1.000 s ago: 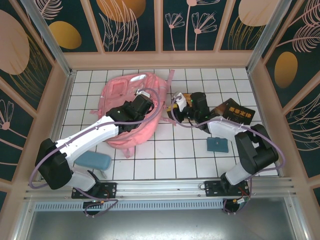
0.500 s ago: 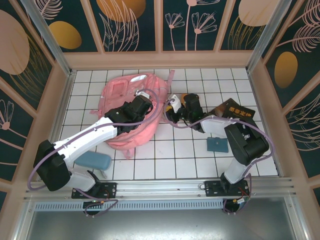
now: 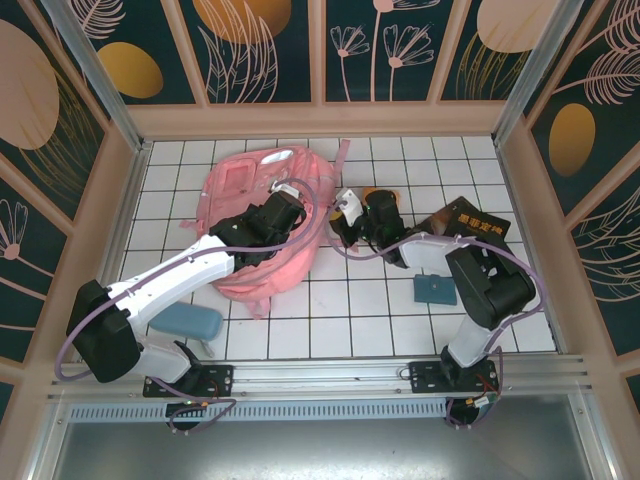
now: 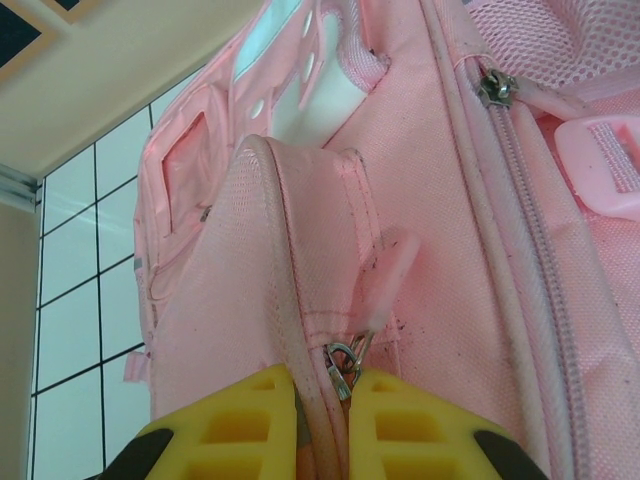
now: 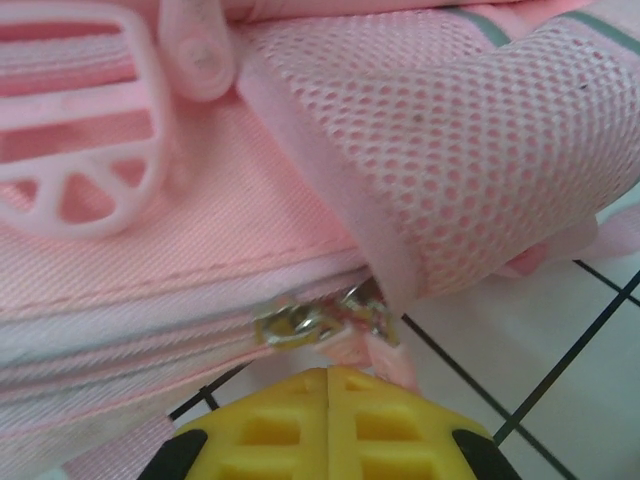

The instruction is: Pack the student bag

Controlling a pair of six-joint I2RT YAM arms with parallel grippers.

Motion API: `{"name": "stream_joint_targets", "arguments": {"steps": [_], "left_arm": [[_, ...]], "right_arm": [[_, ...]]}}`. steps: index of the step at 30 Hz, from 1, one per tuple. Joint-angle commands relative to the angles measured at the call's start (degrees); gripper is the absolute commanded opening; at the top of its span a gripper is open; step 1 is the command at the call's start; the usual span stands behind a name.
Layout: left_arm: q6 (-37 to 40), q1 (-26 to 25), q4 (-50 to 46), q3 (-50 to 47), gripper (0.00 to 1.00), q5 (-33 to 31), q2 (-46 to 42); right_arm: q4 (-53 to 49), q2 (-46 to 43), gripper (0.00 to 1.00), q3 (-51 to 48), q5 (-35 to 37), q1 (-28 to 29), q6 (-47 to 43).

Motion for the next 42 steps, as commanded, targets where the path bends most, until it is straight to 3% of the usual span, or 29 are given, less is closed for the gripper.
{"name": "stream_joint_targets", "arguments": {"steps": [1,10,14,20,26,37,42], "left_arm": [[-0.83,0.26,6.07,1.07,0.04,-3.84,-1.94],[-1.23,0.25,6.29,1.69,0.04,-5.06,-1.87],[-0.36,0.25,6.35,1.16,0.05,-4.37,-3.0],[0.0,0.23,6.55,0.54,0.05,-2.39,-3.72],[1.14,0.23,6.66,0.45,0.05,-2.27,-3.36],[2.65,0.21,7.59,-0.76,0.04,-2.42,-3.71],[1.93,0.24,8.47,-0.69,0.04,-3.65,-3.32]], "right_arm": [[1.65,-3.84,0.0,-2.66,0.42,0.99,-1.1],[3.9,-4.23,0.0,-5.21,0.86,2.0,-0.02],[5.14,-2.19,0.29,-3.85,1.25,1.98,0.55],[5.73,1.57,0.32,-0.46,2.27,2.65,-0.6],[10.98,3.77,0.3,0.52,6.5,2.66,-1.5],[13.11,0.98,0.0,-2.05,9.33,2.75,-3.67],[12.26,-2.21,0.0,-5.99,9.51,2.77,-4.37]]}}
